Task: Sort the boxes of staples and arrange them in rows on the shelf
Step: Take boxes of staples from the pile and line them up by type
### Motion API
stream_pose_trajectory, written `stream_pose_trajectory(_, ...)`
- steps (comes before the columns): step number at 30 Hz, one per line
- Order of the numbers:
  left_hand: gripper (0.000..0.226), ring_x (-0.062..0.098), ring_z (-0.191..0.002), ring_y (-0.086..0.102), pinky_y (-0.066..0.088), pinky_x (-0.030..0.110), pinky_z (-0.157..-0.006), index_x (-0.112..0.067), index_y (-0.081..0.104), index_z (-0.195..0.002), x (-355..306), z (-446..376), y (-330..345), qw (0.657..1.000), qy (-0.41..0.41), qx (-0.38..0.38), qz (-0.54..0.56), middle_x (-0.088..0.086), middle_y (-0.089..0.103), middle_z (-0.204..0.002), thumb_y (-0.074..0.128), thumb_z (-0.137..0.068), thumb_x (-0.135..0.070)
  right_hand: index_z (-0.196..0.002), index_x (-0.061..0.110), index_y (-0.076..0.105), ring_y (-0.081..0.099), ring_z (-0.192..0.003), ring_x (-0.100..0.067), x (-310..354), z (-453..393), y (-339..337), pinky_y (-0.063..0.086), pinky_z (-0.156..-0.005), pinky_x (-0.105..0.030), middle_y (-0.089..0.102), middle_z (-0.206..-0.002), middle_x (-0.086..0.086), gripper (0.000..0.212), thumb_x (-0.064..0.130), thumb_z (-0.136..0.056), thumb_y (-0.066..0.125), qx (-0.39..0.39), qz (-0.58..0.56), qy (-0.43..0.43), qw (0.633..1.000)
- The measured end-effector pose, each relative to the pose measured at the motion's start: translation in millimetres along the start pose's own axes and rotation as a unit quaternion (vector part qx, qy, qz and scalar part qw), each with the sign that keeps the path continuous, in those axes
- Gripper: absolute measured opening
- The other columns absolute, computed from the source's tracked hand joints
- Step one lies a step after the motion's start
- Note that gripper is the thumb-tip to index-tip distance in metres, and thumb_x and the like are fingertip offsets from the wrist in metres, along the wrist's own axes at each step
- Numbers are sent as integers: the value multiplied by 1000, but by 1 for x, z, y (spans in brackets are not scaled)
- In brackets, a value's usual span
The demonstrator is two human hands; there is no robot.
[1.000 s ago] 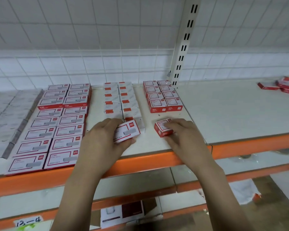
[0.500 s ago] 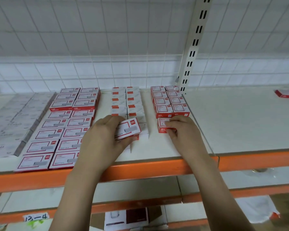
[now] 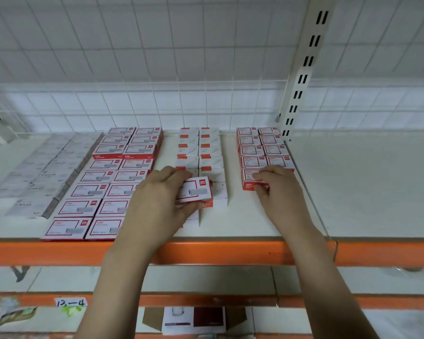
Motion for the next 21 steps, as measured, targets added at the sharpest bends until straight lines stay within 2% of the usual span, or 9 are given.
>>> stream_pose_trajectory(8,48,35,-82,58,48,42,-73,-7,64,-105,-7,8,8,1000,7,-6,-11,11,65,-96,84,-62,-16,-119,8,59,48,-114,-25,2,3,-6,35,-96,-29,58,-120,-7,32,17,-89,57,-6,-1,-9,1000)
stream_pose_trajectory(12,45,33,-88,58,46,39,-78,-7,63,-108,-3,16,6,1000,-9,-22,-4,9,64,-102,73,-67,-25,-116,8,60,49,-111,-24,11,5,-11,33,-90,-23,60,-116,-7,29,17,-88,58,-28,-3,-25,999)
stream_pose_trajectory(16,48,32,-96,57,47,38,-83,-5,61,-113,12,24,-3,999,-41,-29,20,9,59,-110,79,-70,-17,-119,12,57,46,-114,-17,32,3,-7,28,-91,-19,58,-119,-2,30,21,-91,54,-16,-1,-48,999)
stream_pose_trajectory(19,52,29,-91,60,50,37,-76,-4,62,-116,29,27,-17,997,-70,-40,15,10,54,-114,80,-70,-22,-119,11,58,45,-116,-20,56,0,-2,30,-94,-23,57,-119,-4,29,20,-92,53,-5,-12,-64,998)
stream_pose_trajectory(21,53,30,-89,61,50,37,-73,-5,62,-116,44,29,-25,996,-83,-42,8,10,56,-109,80,-70,-24,-120,12,57,44,-116,-18,71,-3,7,29,-92,-21,56,-121,-3,29,22,-93,52,6,-7,-73,997)
Point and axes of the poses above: each hand's wrist, its own z-axis away from the middle knuckle, its own y-axis out of the palm, x = y × z, the point moved 7 cm from there along -z, towards the middle knuckle
